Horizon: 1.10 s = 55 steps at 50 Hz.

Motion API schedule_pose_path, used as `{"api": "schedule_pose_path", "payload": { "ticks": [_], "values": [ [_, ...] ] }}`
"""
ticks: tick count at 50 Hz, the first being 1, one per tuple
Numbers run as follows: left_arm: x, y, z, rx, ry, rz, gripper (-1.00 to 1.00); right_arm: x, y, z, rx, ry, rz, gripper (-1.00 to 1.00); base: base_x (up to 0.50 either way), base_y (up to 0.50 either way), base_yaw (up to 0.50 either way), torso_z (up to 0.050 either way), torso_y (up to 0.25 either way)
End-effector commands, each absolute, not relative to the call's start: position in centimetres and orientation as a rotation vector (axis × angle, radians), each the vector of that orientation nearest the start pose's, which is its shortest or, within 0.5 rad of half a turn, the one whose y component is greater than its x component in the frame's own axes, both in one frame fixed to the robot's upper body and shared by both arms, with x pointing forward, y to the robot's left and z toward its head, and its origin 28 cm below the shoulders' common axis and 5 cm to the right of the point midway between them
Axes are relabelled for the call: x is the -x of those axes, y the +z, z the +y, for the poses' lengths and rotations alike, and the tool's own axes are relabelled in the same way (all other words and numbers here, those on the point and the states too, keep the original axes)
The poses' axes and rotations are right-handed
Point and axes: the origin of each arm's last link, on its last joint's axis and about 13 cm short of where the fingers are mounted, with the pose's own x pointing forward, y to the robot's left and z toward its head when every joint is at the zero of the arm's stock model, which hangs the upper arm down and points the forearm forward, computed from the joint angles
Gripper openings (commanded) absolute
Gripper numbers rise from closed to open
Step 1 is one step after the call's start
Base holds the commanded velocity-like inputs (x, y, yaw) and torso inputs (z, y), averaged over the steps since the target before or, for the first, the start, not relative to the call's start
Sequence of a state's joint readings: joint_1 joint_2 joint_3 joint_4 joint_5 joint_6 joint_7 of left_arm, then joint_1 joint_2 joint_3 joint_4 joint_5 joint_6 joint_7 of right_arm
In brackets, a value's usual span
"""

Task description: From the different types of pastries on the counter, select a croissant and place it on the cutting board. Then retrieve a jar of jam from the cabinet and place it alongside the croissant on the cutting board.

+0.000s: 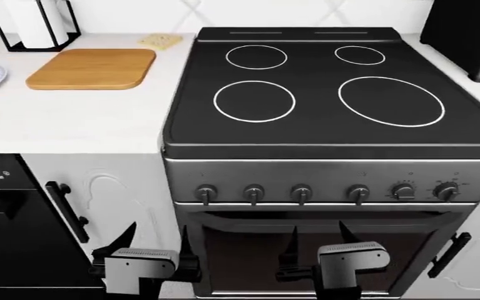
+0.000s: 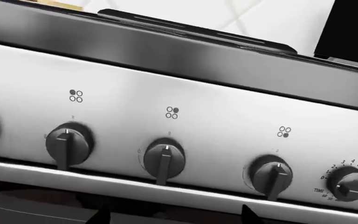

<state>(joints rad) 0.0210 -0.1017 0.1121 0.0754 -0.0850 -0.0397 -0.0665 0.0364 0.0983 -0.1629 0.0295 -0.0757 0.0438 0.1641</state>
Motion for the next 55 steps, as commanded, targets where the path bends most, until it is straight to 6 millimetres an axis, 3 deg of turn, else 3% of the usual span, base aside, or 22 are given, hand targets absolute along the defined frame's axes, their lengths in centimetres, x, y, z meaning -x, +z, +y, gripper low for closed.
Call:
{"api": "schedule_pose_path", "payload": {
  "ticks": [1, 35, 55],
  "values": [
    [-20.51, 2.08, 20.59, -0.016, -0.045, -0.004, 1.00, -21.30, 0.93, -9.25, 0.202, -0.010, 0.024, 1.00, 0.00, 0.50, 0.00, 0.000, 0.000],
    [-20.45, 2.25, 20.62, -0.007, -0.044, 0.001, 1.00, -21.86, 0.84, -8.81, 0.210, -0.002, 0.024, 1.00, 0.00, 0.50, 0.00, 0.000, 0.000],
    [-20.40, 2.37, 20.67, 0.005, -0.051, -0.019, 1.00, -21.83, 0.98, -8.79, 0.219, 0.000, 0.020, 1.00, 0.00, 0.50, 0.00, 0.048, 0.000]
  ]
}}
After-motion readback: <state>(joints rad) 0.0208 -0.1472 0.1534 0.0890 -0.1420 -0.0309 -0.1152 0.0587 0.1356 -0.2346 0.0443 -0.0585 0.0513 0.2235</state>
